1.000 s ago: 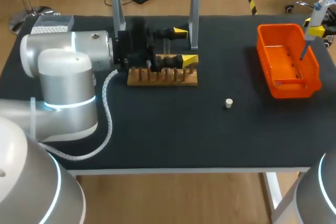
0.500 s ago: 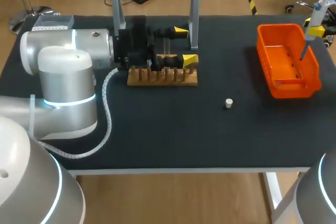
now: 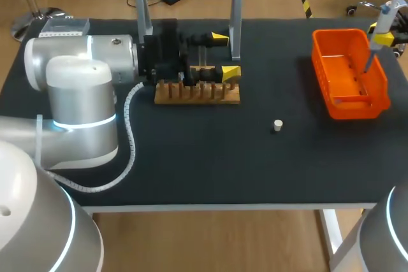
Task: Invert the test tube, pick up the pipette, mount the tip to pipette, aspirate from beaker and dispense into the tube, eject the tip, return the pipette, and cap with the stopper.
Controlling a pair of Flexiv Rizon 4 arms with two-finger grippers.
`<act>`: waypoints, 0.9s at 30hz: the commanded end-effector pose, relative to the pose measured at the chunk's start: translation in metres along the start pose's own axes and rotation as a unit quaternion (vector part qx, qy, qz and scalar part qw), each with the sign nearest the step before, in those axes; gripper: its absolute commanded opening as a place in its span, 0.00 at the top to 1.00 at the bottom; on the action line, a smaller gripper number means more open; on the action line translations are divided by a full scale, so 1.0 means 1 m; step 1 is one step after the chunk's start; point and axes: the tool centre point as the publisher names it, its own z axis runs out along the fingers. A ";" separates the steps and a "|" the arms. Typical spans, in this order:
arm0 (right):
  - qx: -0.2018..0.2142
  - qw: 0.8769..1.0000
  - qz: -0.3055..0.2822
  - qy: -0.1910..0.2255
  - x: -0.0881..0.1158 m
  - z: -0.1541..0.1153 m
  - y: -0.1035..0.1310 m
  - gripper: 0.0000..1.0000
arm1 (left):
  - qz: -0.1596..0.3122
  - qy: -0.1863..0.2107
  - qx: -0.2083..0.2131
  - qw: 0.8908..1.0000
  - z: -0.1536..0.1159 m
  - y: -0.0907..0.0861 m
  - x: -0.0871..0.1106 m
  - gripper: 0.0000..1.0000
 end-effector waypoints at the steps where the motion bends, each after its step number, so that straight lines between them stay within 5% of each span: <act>1: 0.012 1.000 -0.007 -0.014 0.021 0.037 0.016 1.00 | 0.000 0.001 -0.001 1.000 0.000 0.000 0.000 0.00; 9: 0.017 0.999 -0.040 -0.003 0.058 0.113 0.039 1.00 | 0.000 0.001 -0.001 1.000 0.000 0.000 0.000 0.00; 21: 0.006 1.000 -0.011 0.000 0.087 0.204 0.028 1.00 | 0.000 0.001 -0.001 1.000 0.000 0.000 0.000 0.00; 27: 0.006 1.000 -0.011 0.000 0.087 0.204 0.028 1.00 | 0.000 0.001 -0.001 1.000 0.000 0.000 0.000 0.00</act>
